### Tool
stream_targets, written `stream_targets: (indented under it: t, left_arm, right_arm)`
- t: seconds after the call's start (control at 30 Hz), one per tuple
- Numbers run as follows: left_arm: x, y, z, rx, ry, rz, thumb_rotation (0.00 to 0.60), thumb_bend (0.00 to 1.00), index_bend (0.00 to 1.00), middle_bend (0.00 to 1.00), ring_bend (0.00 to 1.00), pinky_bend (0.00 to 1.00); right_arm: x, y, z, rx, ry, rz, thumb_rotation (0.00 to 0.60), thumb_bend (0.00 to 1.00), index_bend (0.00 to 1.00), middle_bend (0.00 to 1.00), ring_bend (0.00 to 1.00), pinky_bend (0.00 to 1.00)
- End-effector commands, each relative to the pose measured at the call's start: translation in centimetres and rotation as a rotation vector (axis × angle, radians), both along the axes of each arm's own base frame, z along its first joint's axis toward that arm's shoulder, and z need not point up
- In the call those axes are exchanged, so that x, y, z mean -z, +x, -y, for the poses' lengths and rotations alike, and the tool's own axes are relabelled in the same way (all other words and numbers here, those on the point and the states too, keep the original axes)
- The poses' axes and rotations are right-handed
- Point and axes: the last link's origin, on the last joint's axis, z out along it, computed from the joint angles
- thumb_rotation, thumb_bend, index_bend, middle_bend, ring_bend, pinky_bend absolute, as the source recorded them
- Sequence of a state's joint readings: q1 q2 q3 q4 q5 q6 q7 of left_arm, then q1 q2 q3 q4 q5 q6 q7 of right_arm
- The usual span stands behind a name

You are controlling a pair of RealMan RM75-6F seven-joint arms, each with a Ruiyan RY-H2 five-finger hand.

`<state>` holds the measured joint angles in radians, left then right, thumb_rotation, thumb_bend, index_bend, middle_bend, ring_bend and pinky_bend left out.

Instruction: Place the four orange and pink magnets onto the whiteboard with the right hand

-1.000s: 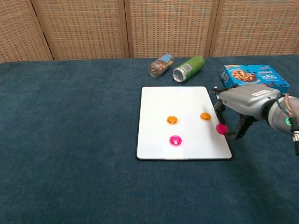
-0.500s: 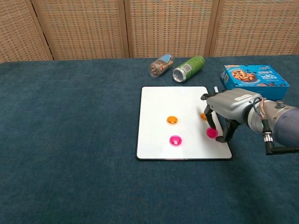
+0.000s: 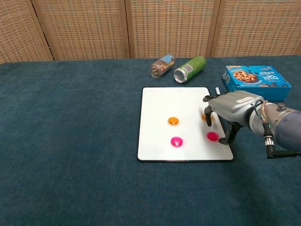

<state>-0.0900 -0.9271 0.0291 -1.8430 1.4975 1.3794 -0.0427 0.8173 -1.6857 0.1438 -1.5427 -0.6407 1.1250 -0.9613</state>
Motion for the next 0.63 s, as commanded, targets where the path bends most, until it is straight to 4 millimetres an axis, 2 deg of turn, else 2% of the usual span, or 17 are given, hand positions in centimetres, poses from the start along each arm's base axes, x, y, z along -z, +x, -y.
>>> stream_targets:
  t: [0.03,0.13,0.33,0.43,0.5,0.6,0.63]
  left_arm:
    - [0.0,0.0,0.0,0.0,0.0,0.001,0.6,0.0,0.0,0.0,0.0,0.0]
    - [-0.1,0.0,0.0,-0.001,0.002,0.001,0.6,0.0,0.0,0.0,0.0,0.0]
    - [-0.2,-0.1,0.0,-0.004,0.004,0.006,0.6,0.0,0.0,0.0,0.0,0.0]
    - [-0.4,-0.2,0.1,-0.003,0.011,0.009,0.6,0.0,0.0,0.0,0.0,0.0]
    - [-0.5,-0.3,0.2,-0.001,0.037,-0.004,0.6,0.0,0.0,0.0,0.0,0.0]
    - [-0.4,-0.3,0.4,0.008,0.086,-0.032,0.6,0.0,0.0,0.0,0.0,0.0]
    - [-0.3,-0.4,0.4,0.011,0.101,-0.041,0.6,0.0,0.0,0.0,0.0,0.0]
  right_arm:
    - [-0.1,0.0,0.0,-0.001,-0.002,0.002,0.6,0.31,0.32,0.0,0.0,0.0]
    - [-0.5,0.2,-0.1,-0.002,-0.008,0.021,0.6,0.31,0.32,0.0,0.0,0.0]
    - [-3.5,0.9,-1.1,-0.05,-0.05,0.098,0.6,0.32,0.32,0.0,0.0,0.0]
    - [-7.0,0.3,-2.5,-0.099,-0.112,0.167,0.6,0.31,0.32,0.0,0.0,0.0]
    - [-10.9,-2.1,-4.7,-0.105,-0.2,0.257,0.6,0.31,0.28,0.0,0.0,0.0]
    - [-14.0,-5.9,-7.3,-0.114,-0.27,0.333,0.6,0.27,0.2,0.0,0.0,0.0]
    - [-14.6,-7.0,-8.0,-0.105,-0.291,0.345,0.6,0.22,0.16,0.0,0.0,0.0]
